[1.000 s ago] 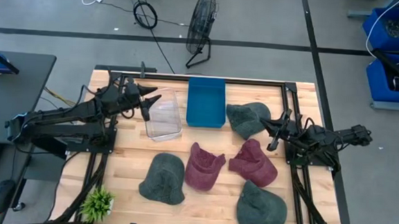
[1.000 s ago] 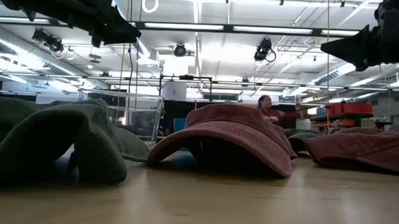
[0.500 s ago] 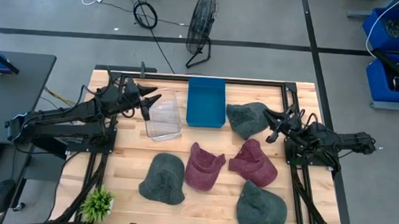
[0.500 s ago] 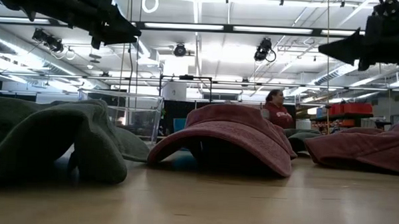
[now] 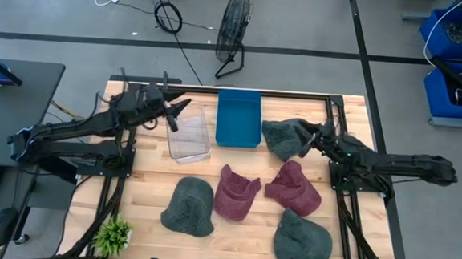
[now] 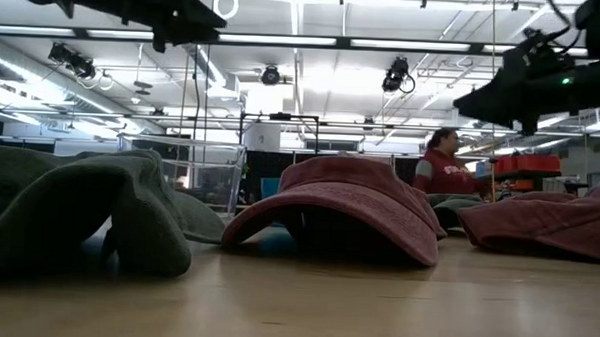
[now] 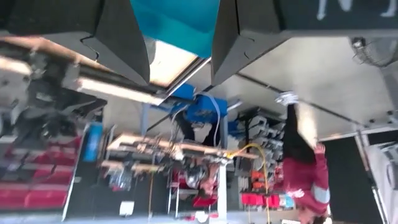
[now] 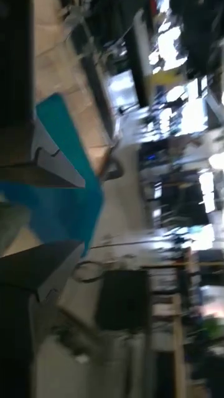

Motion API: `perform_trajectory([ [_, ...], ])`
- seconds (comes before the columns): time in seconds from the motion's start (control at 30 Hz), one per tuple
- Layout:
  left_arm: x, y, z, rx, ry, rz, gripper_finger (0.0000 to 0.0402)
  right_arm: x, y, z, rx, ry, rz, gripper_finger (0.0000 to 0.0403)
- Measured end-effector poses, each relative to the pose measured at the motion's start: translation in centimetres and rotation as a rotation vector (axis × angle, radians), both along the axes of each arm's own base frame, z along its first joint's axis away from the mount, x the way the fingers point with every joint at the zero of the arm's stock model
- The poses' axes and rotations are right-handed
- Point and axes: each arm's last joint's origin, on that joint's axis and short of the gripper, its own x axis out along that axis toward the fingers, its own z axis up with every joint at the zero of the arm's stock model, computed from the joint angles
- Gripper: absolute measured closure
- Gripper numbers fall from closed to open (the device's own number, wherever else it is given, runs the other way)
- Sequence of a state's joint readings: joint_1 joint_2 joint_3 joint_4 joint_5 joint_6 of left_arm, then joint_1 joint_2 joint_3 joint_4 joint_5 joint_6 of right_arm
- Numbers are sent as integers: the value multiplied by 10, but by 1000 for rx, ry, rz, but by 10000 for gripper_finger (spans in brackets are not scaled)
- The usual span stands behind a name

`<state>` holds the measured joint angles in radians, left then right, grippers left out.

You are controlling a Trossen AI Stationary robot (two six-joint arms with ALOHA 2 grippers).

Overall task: Pick & Place hat
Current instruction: Put the top gray cap into the blue bin

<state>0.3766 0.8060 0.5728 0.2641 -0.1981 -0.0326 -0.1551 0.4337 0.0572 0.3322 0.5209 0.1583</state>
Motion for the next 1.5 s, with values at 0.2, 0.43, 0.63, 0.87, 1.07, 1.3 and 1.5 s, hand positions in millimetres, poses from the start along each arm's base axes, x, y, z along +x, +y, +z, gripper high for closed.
perform_trajectory([
  [0.2, 23, 18, -9, -26, 111, 37, 225, 15, -15, -8, 97, 244, -159, 258],
  [0.43, 34, 29, -14, -34, 127, 63, 225, 40, -36, -7, 222, 351, -184, 258],
  [0.63, 34, 31, -14, -21, 131, 70, 225, 61, -52, -17, 303, 560, -209, 258],
  [0.87, 34, 31, -15, -7, 146, 69, 225, 69, -62, -41, 394, 727, -207, 259],
  [1.07, 33, 30, -16, -12, 159, 68, 225, 68, -66, -53, 415, 800, -231, 310],
  [1.3, 33, 30, -17, -20, 173, 68, 225, 73, -65, -22, 342, 941, -135, 385],
  [1.5, 33, 30, -20, -34, 189, 67, 225, 95, -63, 62, 113, 1068, 23, 397],
])
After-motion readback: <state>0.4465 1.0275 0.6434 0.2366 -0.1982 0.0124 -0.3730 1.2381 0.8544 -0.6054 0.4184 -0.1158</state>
